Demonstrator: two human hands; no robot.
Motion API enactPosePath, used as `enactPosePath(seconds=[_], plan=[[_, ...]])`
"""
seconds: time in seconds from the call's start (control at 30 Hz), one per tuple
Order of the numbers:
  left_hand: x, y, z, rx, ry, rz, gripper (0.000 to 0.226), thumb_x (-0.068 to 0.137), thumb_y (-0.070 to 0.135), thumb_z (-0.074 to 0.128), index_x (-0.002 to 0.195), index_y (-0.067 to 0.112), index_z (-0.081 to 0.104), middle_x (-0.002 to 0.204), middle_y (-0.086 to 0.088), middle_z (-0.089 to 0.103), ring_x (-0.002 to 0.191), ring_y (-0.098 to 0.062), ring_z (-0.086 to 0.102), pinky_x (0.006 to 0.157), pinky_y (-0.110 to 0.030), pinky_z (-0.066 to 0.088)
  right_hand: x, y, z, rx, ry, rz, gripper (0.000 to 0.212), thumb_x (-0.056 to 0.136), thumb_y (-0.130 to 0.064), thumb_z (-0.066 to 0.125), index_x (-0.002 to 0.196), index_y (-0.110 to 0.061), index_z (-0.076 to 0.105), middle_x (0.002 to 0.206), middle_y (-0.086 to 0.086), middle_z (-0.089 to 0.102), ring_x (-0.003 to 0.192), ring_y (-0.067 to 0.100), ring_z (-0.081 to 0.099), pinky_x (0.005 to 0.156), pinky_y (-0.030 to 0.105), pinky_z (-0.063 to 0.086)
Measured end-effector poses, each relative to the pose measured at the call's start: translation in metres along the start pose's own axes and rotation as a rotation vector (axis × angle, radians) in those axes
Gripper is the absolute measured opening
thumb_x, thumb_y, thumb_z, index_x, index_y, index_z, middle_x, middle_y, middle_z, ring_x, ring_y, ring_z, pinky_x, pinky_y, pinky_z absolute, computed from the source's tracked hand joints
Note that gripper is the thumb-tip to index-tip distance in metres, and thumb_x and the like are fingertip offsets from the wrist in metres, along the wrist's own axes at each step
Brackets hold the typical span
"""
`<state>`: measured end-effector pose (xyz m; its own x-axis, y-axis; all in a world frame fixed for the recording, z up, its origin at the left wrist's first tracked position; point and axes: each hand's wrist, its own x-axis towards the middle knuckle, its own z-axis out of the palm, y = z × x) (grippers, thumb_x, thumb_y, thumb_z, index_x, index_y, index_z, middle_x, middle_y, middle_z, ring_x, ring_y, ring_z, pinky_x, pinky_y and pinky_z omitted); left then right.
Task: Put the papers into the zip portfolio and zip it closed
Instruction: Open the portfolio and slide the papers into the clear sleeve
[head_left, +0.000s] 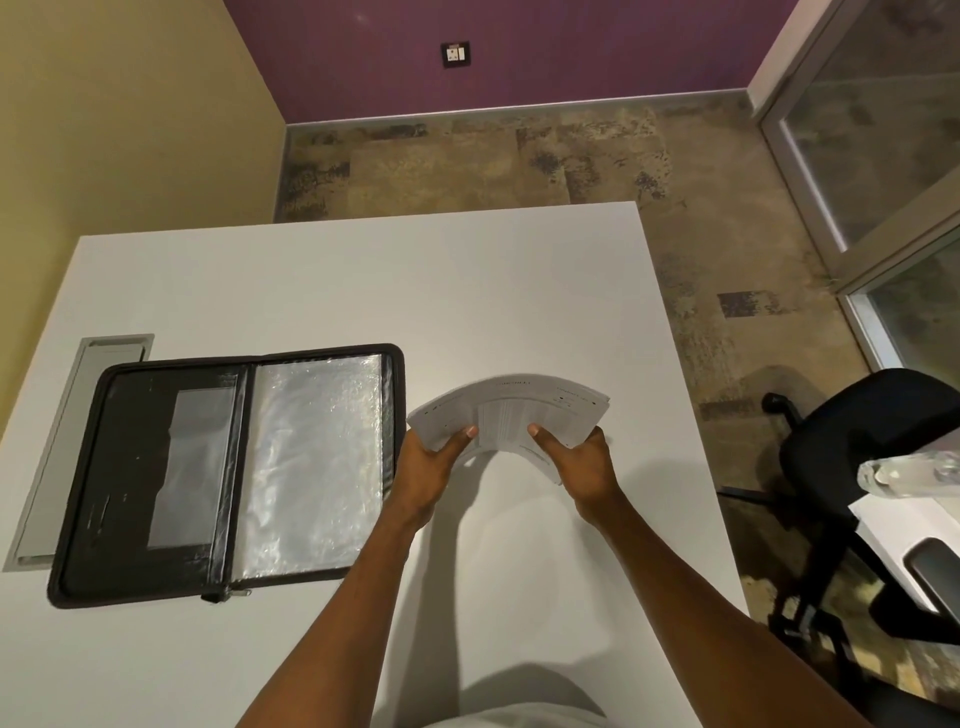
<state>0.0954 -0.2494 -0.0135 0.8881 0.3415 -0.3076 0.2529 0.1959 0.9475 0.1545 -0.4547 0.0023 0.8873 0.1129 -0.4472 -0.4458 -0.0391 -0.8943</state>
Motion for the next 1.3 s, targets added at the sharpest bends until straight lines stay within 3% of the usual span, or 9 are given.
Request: enactPosePath(seconds=[0.2, 0.5, 0.6, 0.7, 0.77, 0.87, 0.97, 1.13, 1.3], plan=[[0.005, -0.006, -0.001, 0.064, -0.008, -0.044, 0.037, 0.093, 0.022, 0.08, 0.129, 0.025, 0.07, 0.12, -0.002, 0.078, 0.113, -0.022, 0.074, 0.096, -0.047, 0.061, 0.003, 0.002, -0.001, -0.027, -0.005, 0.019, 0.029, 0.09, -0.013, 0.079, 0.102, -0.036, 0.068, 0.105, -0.015, 0.075, 0.093, -0.001, 0.073, 0.084, 0.019, 0.059], [0.009, -0.004, -0.002, 0.08, -0.039, -0.021, 0.031, 0.093, 0.026, 0.079, 0.123, 0.03, 0.073, 0.119, -0.002, 0.078, 0.113, -0.022, 0.074, 0.097, -0.047, 0.06, 0.006, 0.008, -0.004, -0.042, -0.035, 0.03, 0.027, 0.091, -0.012, 0.078, 0.103, -0.035, 0.069, 0.096, -0.023, 0.078, 0.093, -0.006, 0.072, 0.075, 0.014, 0.058], [0.011, -0.003, -0.001, 0.106, -0.067, -0.046, 0.026, 0.095, 0.024, 0.078, 0.115, 0.039, 0.076, 0.117, 0.002, 0.079, 0.111, -0.019, 0.075, 0.096, -0.044, 0.06, 0.009, 0.009, -0.007, -0.055, -0.06, 0.043, 0.027, 0.091, -0.015, 0.079, 0.107, -0.034, 0.069, 0.102, -0.016, 0.078, 0.098, 0.001, 0.073, 0.086, 0.023, 0.059], [0.017, 0.004, -0.007, 0.173, -0.086, -0.099, 0.02, 0.092, 0.031, 0.081, 0.109, 0.037, 0.076, 0.112, 0.005, 0.08, 0.108, -0.02, 0.075, 0.094, -0.043, 0.062, 0.011, 0.0, -0.009, -0.111, -0.112, 0.037, 0.034, 0.091, -0.019, 0.079, 0.123, -0.024, 0.068, 0.119, -0.001, 0.076, 0.111, 0.019, 0.073, 0.099, 0.041, 0.059], [0.021, 0.011, -0.017, 0.207, -0.128, -0.138, 0.029, 0.09, 0.036, 0.081, 0.117, 0.033, 0.072, 0.114, 0.004, 0.079, 0.11, -0.02, 0.075, 0.095, -0.044, 0.062, 0.014, -0.011, -0.009, -0.177, -0.179, 0.039, 0.047, 0.091, -0.022, 0.079, 0.135, -0.014, 0.064, 0.126, 0.005, 0.074, 0.115, 0.024, 0.071, 0.102, 0.049, 0.057], [0.023, 0.023, -0.034, 0.105, -0.199, -0.181, 0.04, 0.089, 0.03, 0.083, 0.127, 0.026, 0.07, 0.121, 0.0, 0.078, 0.113, -0.02, 0.075, 0.097, -0.045, 0.061, 0.015, -0.026, -0.004, -0.217, -0.291, 0.045, 0.051, 0.092, -0.023, 0.078, 0.14, -0.017, 0.062, 0.129, 0.002, 0.073, 0.116, 0.022, 0.072, 0.101, 0.052, 0.057], [0.021, 0.034, -0.054, -0.02, -0.231, -0.203, 0.043, 0.089, 0.022, 0.084, 0.131, 0.02, 0.071, 0.126, -0.006, 0.077, 0.117, -0.026, 0.073, 0.097, -0.045, 0.061, 0.013, -0.034, 0.013, -0.227, -0.347, 0.038, 0.051, 0.092, -0.029, 0.078, 0.14, -0.023, 0.062, 0.128, -0.002, 0.074, 0.115, 0.019, 0.073, 0.1, 0.05, 0.058], [0.019, 0.043, -0.096, -0.1, -0.194, -0.222, 0.044, 0.092, 0.013, 0.08, 0.134, 0.009, 0.069, 0.127, -0.012, 0.075, 0.119, -0.029, 0.072, 0.101, -0.045, 0.059, 0.009, -0.036, 0.059, -0.259, -0.355, 0.0, 0.04, 0.094, -0.038, 0.075, 0.133, -0.034, 0.066, 0.124, -0.014, 0.075, 0.113, 0.008, 0.072, 0.098, 0.036, 0.058], [0.025, 0.042, -0.148, -0.153, -0.162, -0.271, 0.041, 0.091, 0.01, 0.079, 0.131, 0.008, 0.07, 0.128, -0.011, 0.075, 0.119, -0.028, 0.072, 0.095, -0.036, 0.061, 0.008, -0.033, 0.112, -0.326, -0.353, 0.025, 0.022, 0.095, -0.035, 0.073, 0.11, -0.05, 0.066, 0.11, -0.029, 0.075, 0.105, -0.002, 0.072, 0.076, 0.014, 0.058]])
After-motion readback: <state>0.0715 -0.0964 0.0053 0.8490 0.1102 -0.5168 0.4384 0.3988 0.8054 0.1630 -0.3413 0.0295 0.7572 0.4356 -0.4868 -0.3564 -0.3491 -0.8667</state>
